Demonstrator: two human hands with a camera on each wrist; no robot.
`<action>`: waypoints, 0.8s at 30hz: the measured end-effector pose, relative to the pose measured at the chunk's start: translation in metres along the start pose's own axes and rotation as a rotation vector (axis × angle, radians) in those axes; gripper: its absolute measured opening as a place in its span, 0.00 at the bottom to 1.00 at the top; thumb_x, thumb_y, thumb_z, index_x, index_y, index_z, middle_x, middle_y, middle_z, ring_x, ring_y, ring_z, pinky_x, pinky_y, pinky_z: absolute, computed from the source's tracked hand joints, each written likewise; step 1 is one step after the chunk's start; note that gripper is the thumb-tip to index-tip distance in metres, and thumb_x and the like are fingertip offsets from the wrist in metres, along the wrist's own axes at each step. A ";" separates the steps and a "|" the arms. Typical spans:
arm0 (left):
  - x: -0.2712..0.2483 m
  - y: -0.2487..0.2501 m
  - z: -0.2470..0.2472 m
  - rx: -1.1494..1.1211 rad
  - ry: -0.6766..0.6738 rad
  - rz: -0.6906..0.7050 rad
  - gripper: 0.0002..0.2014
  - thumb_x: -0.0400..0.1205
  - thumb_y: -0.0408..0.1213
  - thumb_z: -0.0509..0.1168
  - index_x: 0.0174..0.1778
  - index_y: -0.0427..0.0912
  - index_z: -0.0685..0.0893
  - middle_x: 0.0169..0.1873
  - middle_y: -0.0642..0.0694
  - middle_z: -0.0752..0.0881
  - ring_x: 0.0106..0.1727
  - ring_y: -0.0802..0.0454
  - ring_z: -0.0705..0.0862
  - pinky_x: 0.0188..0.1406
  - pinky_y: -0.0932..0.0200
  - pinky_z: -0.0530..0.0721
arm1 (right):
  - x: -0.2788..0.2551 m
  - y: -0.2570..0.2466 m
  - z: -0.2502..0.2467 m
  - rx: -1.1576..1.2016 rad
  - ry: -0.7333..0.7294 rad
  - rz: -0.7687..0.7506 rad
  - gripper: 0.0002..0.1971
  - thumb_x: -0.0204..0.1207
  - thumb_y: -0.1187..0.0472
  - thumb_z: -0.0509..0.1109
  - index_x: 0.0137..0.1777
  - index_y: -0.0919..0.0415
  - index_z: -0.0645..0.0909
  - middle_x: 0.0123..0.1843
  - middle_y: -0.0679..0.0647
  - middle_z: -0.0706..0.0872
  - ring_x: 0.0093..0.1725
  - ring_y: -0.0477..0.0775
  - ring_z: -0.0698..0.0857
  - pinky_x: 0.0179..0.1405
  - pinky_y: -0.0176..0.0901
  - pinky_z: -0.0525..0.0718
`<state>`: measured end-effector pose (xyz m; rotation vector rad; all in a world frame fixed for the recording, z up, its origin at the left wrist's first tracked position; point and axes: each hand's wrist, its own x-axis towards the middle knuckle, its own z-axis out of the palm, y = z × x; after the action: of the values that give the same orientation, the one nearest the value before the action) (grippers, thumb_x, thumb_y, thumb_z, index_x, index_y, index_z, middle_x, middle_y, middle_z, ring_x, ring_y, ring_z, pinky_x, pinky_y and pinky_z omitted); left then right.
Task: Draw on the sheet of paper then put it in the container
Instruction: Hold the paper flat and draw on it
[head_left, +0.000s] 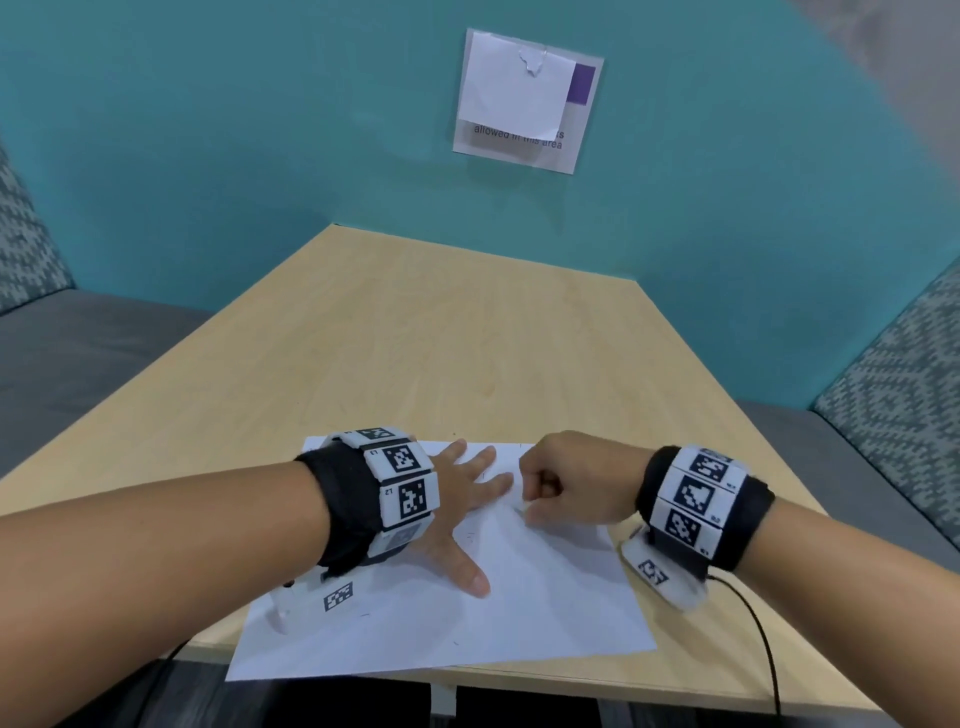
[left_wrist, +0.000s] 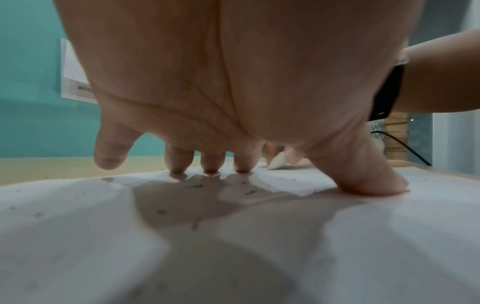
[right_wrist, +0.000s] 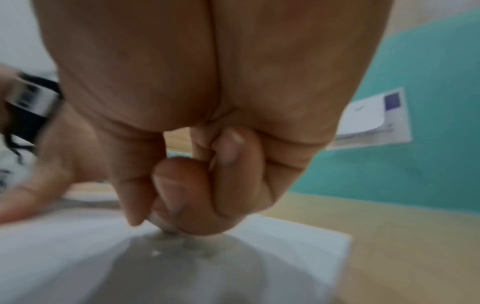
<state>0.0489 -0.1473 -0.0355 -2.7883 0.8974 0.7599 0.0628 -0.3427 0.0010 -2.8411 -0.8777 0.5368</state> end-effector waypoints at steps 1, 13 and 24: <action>0.002 -0.001 0.001 0.003 0.004 -0.005 0.59 0.72 0.75 0.65 0.85 0.61 0.30 0.86 0.51 0.30 0.86 0.41 0.31 0.78 0.23 0.39 | 0.000 0.004 0.000 -0.001 0.017 0.016 0.06 0.73 0.56 0.73 0.41 0.58 0.82 0.32 0.47 0.81 0.31 0.46 0.74 0.33 0.38 0.75; 0.005 -0.002 0.000 0.000 0.000 0.000 0.59 0.72 0.74 0.66 0.85 0.60 0.30 0.86 0.50 0.30 0.86 0.41 0.31 0.78 0.23 0.39 | -0.008 -0.007 0.013 -0.022 -0.033 -0.028 0.05 0.74 0.54 0.71 0.42 0.54 0.80 0.34 0.42 0.78 0.32 0.43 0.75 0.35 0.38 0.75; 0.009 -0.007 0.007 0.003 0.027 0.012 0.60 0.71 0.76 0.64 0.85 0.60 0.30 0.85 0.52 0.29 0.86 0.42 0.30 0.78 0.24 0.37 | -0.015 -0.008 0.015 -0.009 -0.090 -0.035 0.11 0.73 0.54 0.71 0.46 0.62 0.82 0.39 0.55 0.85 0.35 0.50 0.76 0.39 0.45 0.80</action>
<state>0.0562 -0.1440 -0.0460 -2.7992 0.9200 0.7244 0.0416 -0.3447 -0.0069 -2.8230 -0.9445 0.6626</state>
